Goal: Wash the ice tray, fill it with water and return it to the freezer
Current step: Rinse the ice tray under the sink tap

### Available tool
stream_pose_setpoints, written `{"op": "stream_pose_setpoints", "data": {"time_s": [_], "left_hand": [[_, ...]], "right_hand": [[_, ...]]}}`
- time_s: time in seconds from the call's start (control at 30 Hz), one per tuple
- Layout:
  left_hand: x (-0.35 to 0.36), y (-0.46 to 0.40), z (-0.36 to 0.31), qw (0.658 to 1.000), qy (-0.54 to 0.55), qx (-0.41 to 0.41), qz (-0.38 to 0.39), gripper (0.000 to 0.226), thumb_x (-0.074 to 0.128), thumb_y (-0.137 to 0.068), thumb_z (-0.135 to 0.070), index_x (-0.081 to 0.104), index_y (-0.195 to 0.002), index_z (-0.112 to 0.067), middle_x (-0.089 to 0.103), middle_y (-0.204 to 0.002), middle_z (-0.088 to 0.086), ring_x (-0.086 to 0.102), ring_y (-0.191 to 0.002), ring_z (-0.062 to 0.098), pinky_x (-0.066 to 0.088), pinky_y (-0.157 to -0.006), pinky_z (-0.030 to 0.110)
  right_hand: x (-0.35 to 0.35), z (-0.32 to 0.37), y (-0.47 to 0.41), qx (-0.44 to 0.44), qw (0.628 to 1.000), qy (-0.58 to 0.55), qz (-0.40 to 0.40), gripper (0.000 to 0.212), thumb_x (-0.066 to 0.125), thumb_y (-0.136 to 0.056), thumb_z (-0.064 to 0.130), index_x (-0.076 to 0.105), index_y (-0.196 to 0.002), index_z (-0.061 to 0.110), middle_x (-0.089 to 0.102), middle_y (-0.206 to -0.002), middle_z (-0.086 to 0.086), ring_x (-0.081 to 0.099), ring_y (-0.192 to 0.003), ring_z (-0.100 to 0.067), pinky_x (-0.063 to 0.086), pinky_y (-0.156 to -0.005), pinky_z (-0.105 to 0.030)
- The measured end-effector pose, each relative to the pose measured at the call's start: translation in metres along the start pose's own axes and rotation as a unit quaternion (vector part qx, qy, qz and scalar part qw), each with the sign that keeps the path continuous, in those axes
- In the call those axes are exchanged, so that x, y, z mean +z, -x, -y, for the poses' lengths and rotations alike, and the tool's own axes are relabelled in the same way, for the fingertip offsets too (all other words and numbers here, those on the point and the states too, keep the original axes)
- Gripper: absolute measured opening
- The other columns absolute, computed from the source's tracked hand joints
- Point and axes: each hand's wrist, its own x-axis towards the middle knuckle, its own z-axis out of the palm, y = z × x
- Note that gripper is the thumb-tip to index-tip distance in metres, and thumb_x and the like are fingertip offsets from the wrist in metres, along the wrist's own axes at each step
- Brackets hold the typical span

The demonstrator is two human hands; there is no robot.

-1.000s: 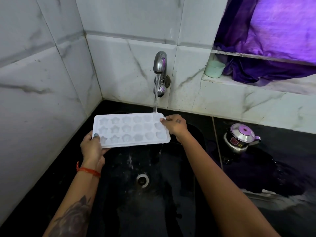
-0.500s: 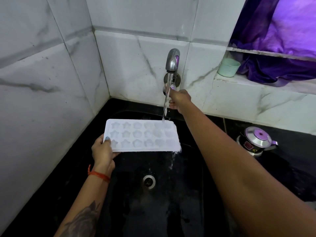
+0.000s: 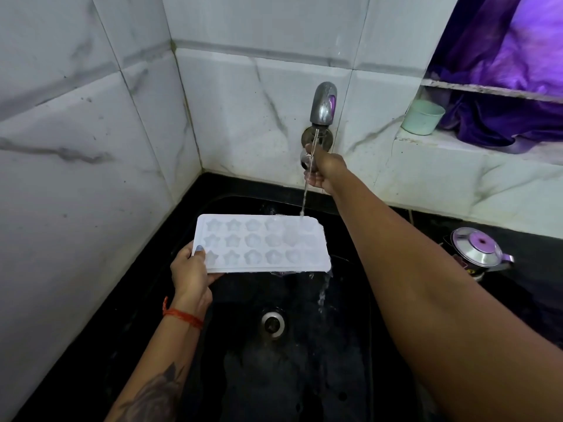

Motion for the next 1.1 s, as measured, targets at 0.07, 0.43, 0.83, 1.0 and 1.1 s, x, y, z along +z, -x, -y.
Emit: {"op": "stream_pose_setpoints", "data": {"time_s": [0.07,0.43,0.83,1.0,1.1], "left_hand": [[-0.001,-0.001,0.0,1.0,0.003,-0.006,-0.002,0.031,0.04,-0.1,-0.009,0.05,-0.128,-0.004,0.058,-0.117,0.014,0.058,-0.1,0.029,0.049,-0.072,0.042],[0.0,0.002,-0.009,1.0,0.015,-0.004,0.013,0.03,0.039,-0.1,-0.01,0.05,-0.127,-0.007,0.058,-0.113,0.011,0.058,-0.099,0.028,0.049,-0.075,0.042],[0.003,0.023,0.0,0.999,-0.003,-0.008,0.045,0.032,0.038,-0.1,-0.009,0.048,-0.13,-0.005,0.056,-0.114,0.01,0.056,-0.099,0.027,0.049,-0.078,0.044],[-0.003,0.025,0.011,0.992,-0.093,0.021,0.086,0.028,0.039,-0.1,-0.011,0.049,-0.125,-0.003,0.056,-0.111,0.012,0.056,-0.097,0.027,0.049,-0.077,0.042],[-0.009,0.022,0.021,0.98,-0.167,0.037,0.097,0.025,0.044,-0.098,-0.013,0.053,-0.12,-0.004,0.058,-0.109,0.013,0.058,-0.095,0.029,0.052,-0.078,0.044]], "right_hand": [[-0.003,0.0,0.002,0.003,1.0,-0.001,0.001,0.024,0.064,-0.087,0.03,0.056,-0.083,0.008,0.052,-0.066,-0.005,0.05,-0.055,-0.016,0.049,-0.049,-0.022],[-0.035,-0.038,0.022,-0.039,0.974,0.217,-0.05,0.054,0.059,-0.084,0.055,0.062,-0.11,0.008,0.064,-0.112,-0.011,0.061,-0.096,-0.024,0.05,-0.066,-0.029],[-0.076,-0.104,0.105,0.072,0.975,0.202,0.064,0.046,0.065,-0.088,0.013,0.048,-0.128,-0.002,0.06,-0.119,-0.02,0.062,-0.089,-0.026,0.057,-0.048,-0.028],[-0.093,-0.115,0.118,0.079,0.971,0.221,0.047,0.033,0.067,-0.086,0.009,0.059,-0.115,-0.005,0.065,-0.108,-0.021,0.065,-0.083,-0.028,0.059,-0.052,-0.032],[-0.106,-0.129,0.121,0.07,0.971,0.227,0.015,0.03,0.073,-0.081,0.01,0.065,-0.106,-0.003,0.067,-0.104,-0.02,0.068,-0.084,-0.03,0.06,-0.059,-0.037]]}}
